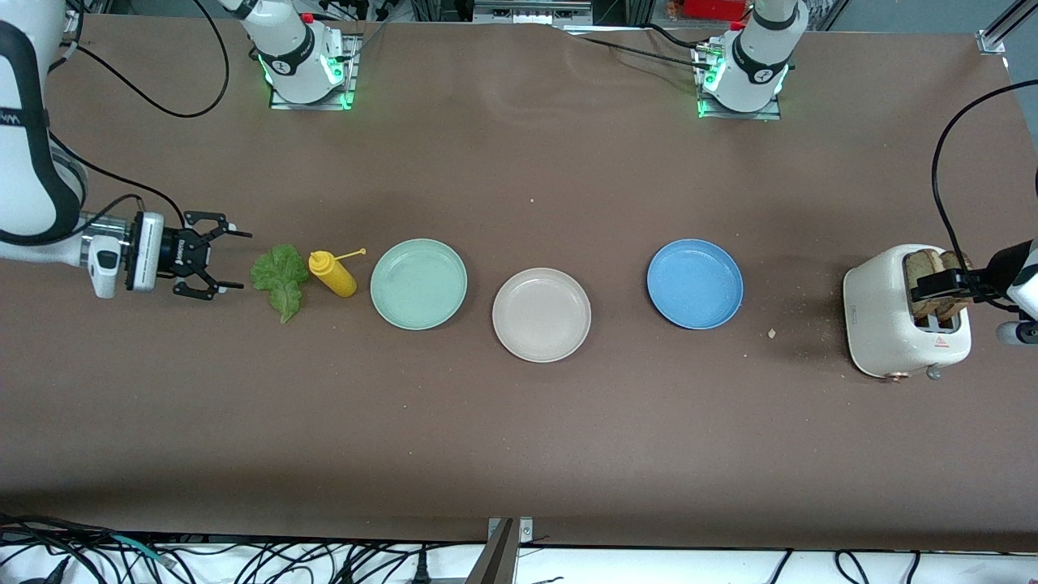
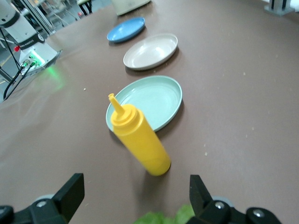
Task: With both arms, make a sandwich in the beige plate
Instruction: 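Move the right gripper to the mustard while the left gripper descends, then grasp the mustard with the right gripper while the left gripper grips toast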
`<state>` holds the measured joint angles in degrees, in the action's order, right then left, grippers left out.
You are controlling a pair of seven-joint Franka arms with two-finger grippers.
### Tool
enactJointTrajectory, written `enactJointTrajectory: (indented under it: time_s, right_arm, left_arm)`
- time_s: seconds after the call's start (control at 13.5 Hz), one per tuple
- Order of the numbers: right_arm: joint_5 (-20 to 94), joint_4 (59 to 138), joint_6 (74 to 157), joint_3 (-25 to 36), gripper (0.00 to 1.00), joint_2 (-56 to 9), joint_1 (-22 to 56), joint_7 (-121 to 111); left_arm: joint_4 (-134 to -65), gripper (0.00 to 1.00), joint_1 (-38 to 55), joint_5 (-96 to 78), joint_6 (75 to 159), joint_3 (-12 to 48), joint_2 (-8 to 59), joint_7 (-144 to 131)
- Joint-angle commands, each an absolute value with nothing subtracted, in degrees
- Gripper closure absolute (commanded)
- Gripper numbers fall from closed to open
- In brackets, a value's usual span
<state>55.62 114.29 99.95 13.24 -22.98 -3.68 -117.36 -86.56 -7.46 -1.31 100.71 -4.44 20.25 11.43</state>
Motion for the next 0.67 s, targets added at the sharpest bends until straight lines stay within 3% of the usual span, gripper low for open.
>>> enactJointTrajectory:
  time_s: [0.0,0.59]
  right_arm:
    - [59.0,113.1,97.5,13.1,0.00,-25.1,-4.7,-122.6]
    - [64.9,113.0,93.0,12.7,0.00,-33.8,-5.1,-139.0]
  left_arm:
    - [-91.0,0.00,-8.2,-1.8,104.5,-4.0,19.2,15.2]
    - [-100.9,0.00,-10.2,1.4,110.9,-4.0,14.4,18.6]
